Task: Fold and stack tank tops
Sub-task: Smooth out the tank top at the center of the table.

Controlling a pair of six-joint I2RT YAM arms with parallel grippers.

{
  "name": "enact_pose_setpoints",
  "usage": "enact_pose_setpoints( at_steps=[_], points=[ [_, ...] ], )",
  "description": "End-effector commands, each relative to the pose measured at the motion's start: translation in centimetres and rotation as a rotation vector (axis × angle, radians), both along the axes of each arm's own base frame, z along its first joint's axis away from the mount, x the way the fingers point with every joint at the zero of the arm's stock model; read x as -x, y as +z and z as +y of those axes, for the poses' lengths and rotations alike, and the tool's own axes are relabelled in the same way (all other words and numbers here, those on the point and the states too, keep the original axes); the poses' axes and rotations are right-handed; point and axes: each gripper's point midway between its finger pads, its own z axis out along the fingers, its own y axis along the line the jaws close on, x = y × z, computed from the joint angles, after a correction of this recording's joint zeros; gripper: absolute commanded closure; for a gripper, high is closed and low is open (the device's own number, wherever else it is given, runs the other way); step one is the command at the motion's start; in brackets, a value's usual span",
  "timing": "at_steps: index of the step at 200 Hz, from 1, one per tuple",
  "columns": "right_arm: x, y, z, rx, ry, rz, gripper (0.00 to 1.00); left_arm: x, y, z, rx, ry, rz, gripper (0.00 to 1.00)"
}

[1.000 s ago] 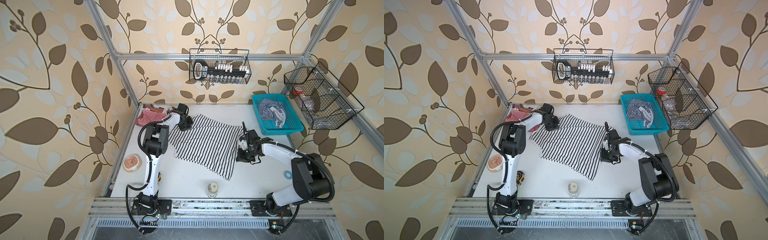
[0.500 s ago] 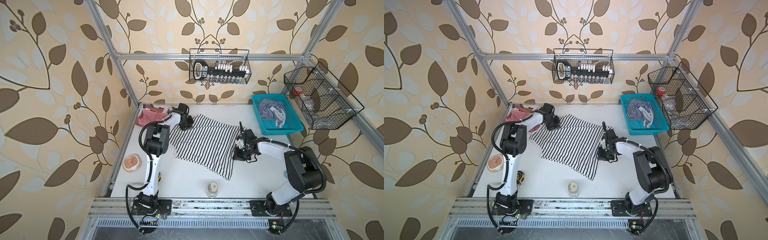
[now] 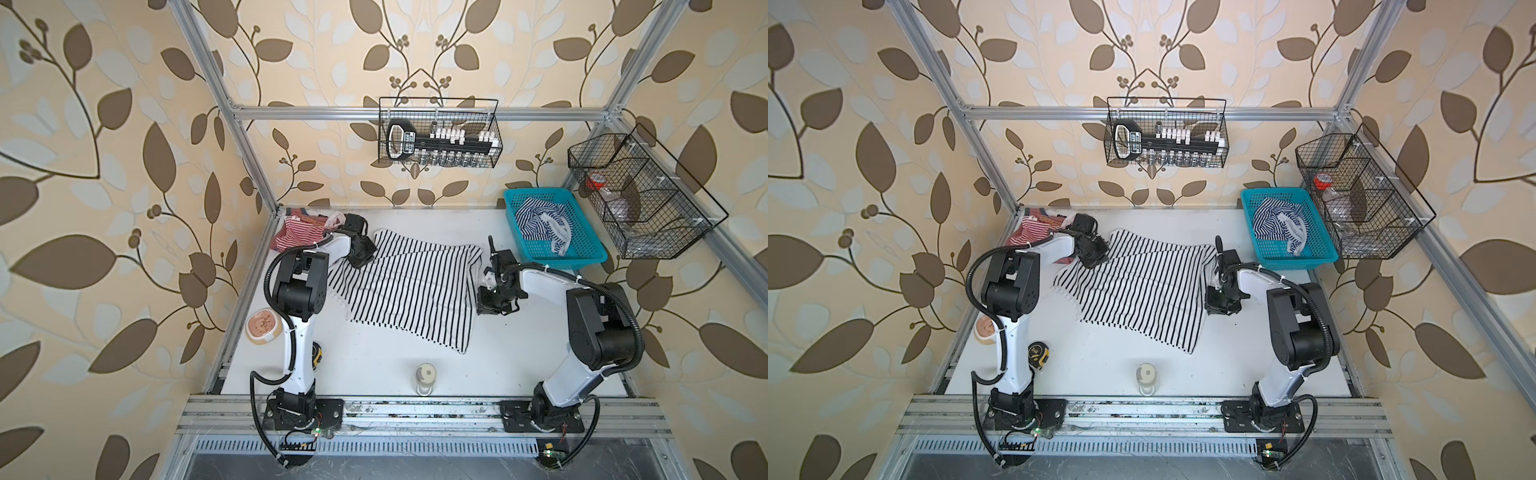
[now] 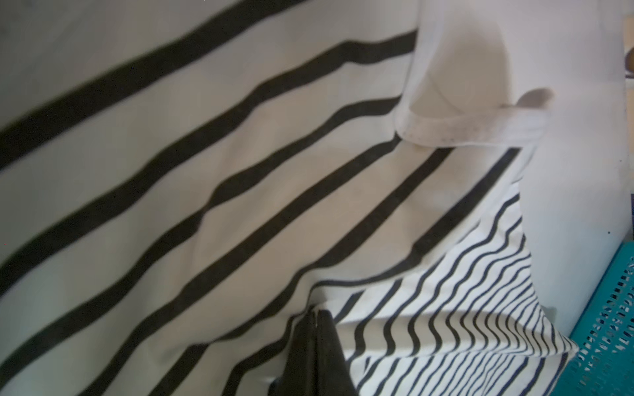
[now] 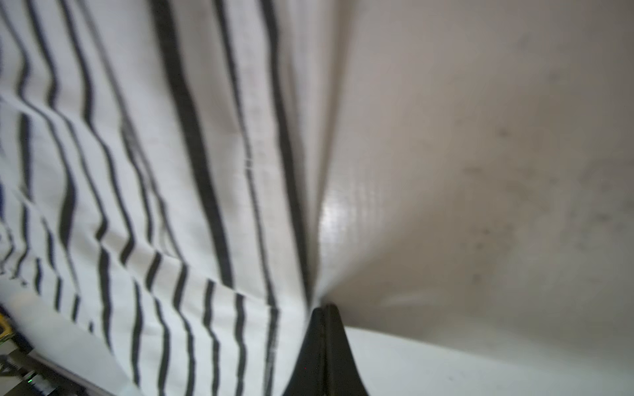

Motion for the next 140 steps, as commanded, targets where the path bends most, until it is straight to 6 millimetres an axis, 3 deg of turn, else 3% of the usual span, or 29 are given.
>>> enact_pose_setpoints(
  at_steps=[1, 33, 59, 90, 113, 140],
  points=[
    [1.9, -0.4, -3.2, 0.146, 0.024, 0.093, 1.00, 4.1, -3.3, 2.9, -0.083, 0.117, 0.169, 1.00],
    [1.1, 0.6, -4.0, 0.146, 0.003, 0.070, 1.00, 5.0, -3.2, 2.0, 0.007, 0.175, 0.187, 1.00],
    [-1.1, 3.6, -1.1, 0.002, -0.003, -0.058, 1.00, 5.0, -2.6, 1.6, 0.036, 0.176, 0.175, 1.00],
    [-2.9, 6.3, 3.4, -0.143, 0.029, -0.160, 1.00, 2.9, -0.3, 1.0, 0.036, 0.124, 0.124, 1.00],
    [-3.3, 6.1, 5.4, -0.178, 0.043, -0.170, 1.00, 0.8, 1.8, 0.5, 0.025, 0.063, 0.079, 1.00],
    [-2.1, 4.4, 6.3, -0.151, 0.065, -0.120, 1.00, -0.9, 3.5, 0.4, -0.008, 0.006, 0.046, 1.00]
  ],
)
